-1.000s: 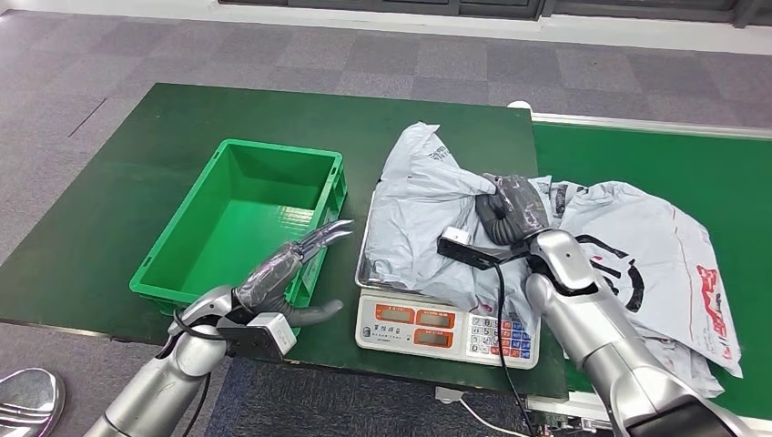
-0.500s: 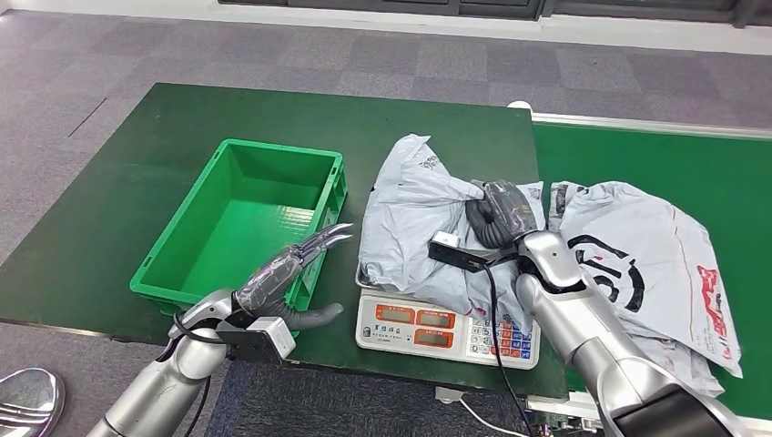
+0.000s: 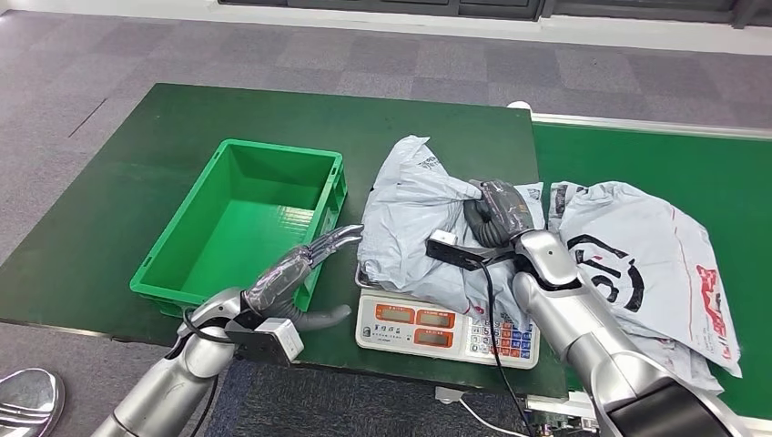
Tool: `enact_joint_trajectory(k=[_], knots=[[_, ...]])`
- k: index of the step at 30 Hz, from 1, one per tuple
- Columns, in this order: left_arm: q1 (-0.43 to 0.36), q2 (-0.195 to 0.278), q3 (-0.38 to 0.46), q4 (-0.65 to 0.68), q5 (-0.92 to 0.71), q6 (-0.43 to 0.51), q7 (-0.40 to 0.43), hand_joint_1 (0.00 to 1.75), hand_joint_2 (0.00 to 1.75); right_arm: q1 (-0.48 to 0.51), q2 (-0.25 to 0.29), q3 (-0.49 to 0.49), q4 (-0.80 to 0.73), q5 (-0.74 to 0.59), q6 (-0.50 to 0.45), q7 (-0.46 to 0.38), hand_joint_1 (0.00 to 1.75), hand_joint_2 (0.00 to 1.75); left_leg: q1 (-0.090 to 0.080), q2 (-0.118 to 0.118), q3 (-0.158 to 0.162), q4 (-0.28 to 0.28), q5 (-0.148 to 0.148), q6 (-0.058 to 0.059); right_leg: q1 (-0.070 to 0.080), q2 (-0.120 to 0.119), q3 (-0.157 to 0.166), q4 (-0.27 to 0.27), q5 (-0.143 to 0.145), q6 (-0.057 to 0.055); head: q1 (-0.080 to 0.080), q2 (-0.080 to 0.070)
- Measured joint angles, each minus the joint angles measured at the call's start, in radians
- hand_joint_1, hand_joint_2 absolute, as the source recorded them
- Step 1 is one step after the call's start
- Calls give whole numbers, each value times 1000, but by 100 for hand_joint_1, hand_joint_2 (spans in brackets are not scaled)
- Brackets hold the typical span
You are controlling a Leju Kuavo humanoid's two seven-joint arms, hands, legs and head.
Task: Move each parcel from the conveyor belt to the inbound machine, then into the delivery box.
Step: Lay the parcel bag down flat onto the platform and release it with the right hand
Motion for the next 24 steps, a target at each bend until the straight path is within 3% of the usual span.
enact_joint_trajectory(k=[17,18,21,22,24], knots=[[-32,-25,-19,13,-12,-3,0,0,175,-1,21,0,20,-5,-14,2,175,175,0,0,0,0,0,0,0,1,0,0,0,0,0,0],[-33,-25,-20,14,-12,-3,0,0,175,-1,22,0,21,-4,-11,3,158,175,0,0,0,0,0,0,0,1,0,0,0,0,0,0],[-38,-29,-21,17,-15,-7,2,0,175,-1,27,0,22,4,4,7,33,175,0,0,0,0,0,0,0,1,0,0,0,0,0,0],[-40,-31,-21,17,-17,-9,6,0,175,-1,31,0,23,6,11,9,6,175,0,0,0,0,0,0,0,1,0,0,0,0,0,0],[-45,-36,-23,17,-23,-13,14,0,175,-2,38,0,27,9,26,14,0,175,0,0,0,0,0,0,0,1,0,0,0,0,0,0]])
